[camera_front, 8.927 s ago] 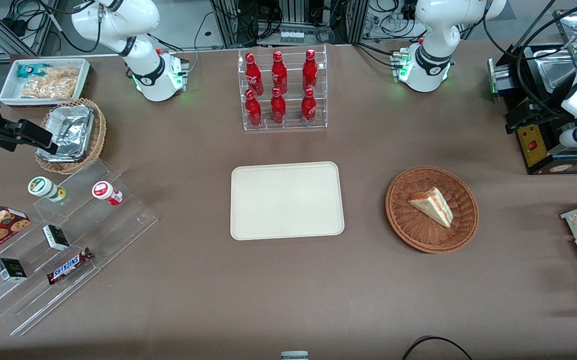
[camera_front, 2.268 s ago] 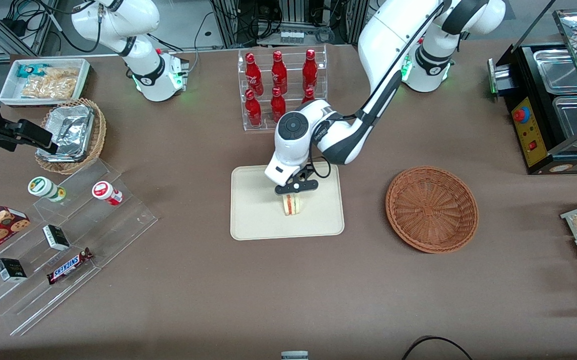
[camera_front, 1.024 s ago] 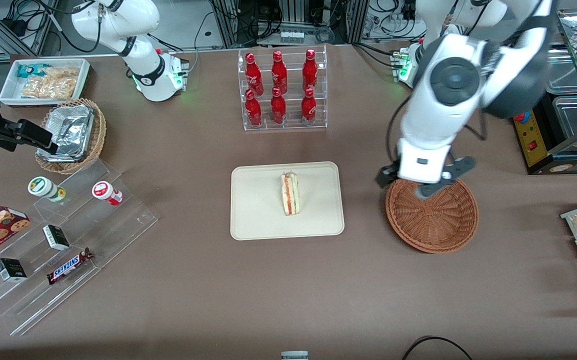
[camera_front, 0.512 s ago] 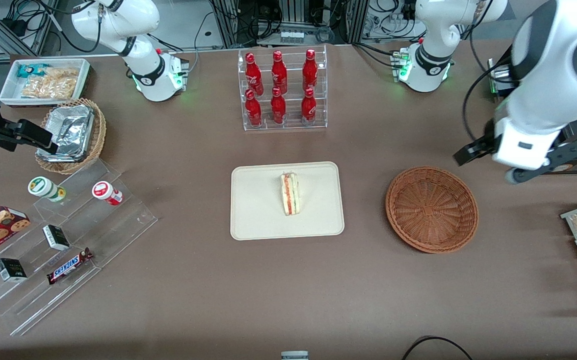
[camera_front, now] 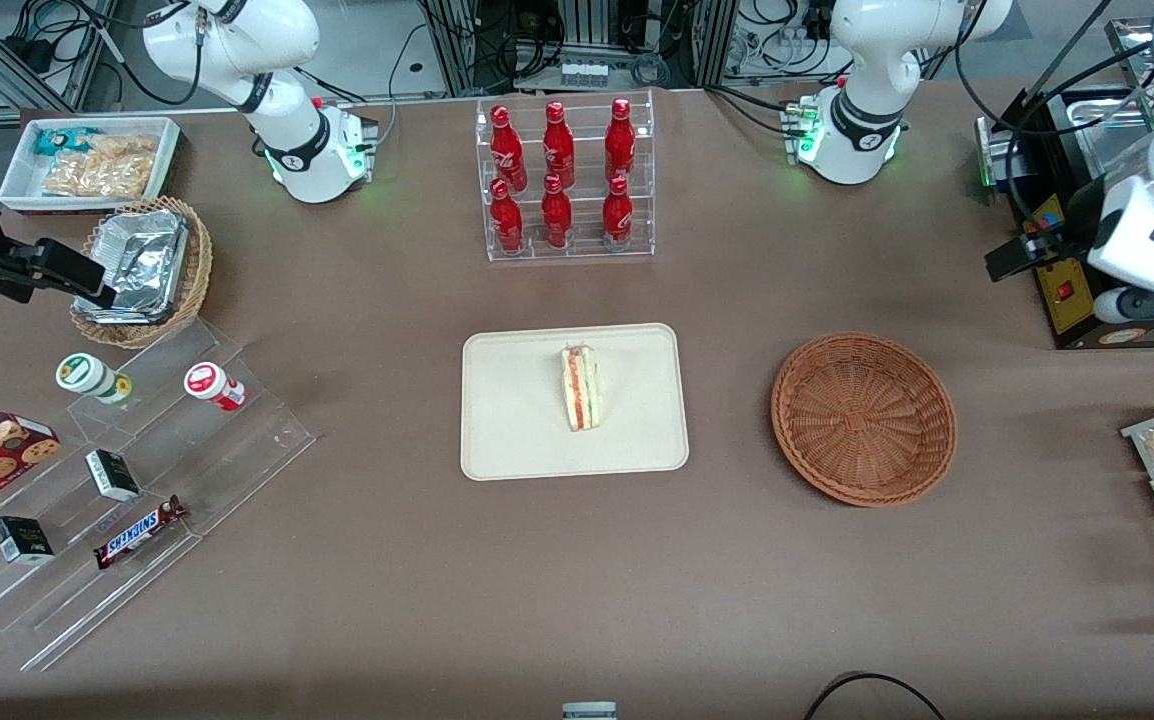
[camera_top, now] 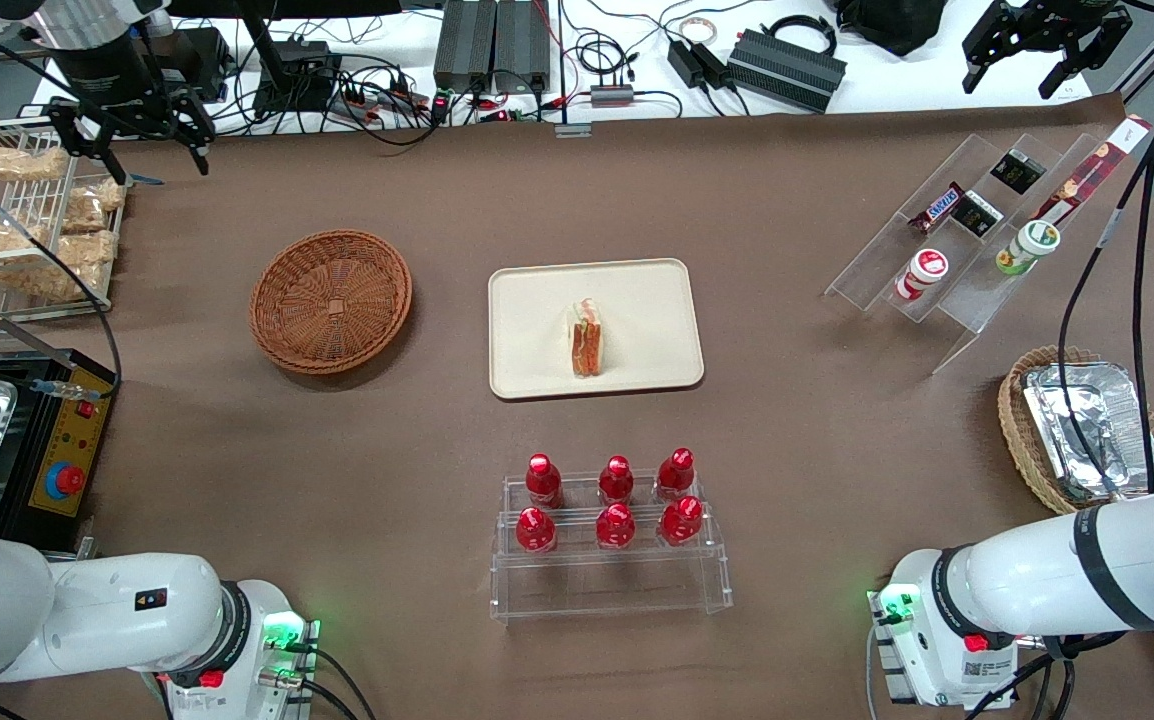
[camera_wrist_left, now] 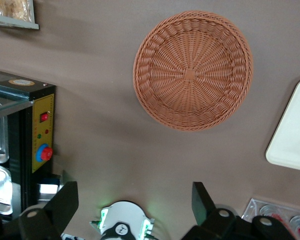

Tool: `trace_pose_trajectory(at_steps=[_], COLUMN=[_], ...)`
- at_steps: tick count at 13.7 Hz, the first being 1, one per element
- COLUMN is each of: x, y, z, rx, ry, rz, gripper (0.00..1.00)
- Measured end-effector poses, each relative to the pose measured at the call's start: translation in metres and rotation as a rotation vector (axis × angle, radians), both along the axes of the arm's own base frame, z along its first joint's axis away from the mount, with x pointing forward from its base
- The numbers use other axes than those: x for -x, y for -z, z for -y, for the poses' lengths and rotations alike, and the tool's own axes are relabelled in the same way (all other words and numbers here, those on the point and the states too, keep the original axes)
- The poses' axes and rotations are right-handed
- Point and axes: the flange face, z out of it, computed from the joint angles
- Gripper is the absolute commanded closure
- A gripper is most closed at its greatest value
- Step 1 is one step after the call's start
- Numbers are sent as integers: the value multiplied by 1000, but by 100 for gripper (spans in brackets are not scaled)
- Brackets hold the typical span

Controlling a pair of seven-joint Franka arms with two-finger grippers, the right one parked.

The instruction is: Place sandwich from basket to tray

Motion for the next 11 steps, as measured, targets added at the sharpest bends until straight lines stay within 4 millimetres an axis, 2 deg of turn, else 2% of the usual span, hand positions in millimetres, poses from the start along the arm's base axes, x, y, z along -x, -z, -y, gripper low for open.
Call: trace_pose_trajectory(at_steps=[2,4,8,11], x=[8,12,10,2], y=[-4,-8,-22,-31], z=[-10,-12,14,23], rx=[19,30,34,36], ry=[26,49,110,131], rz=[-1,7,46,117], gripper=[0,0,0,0])
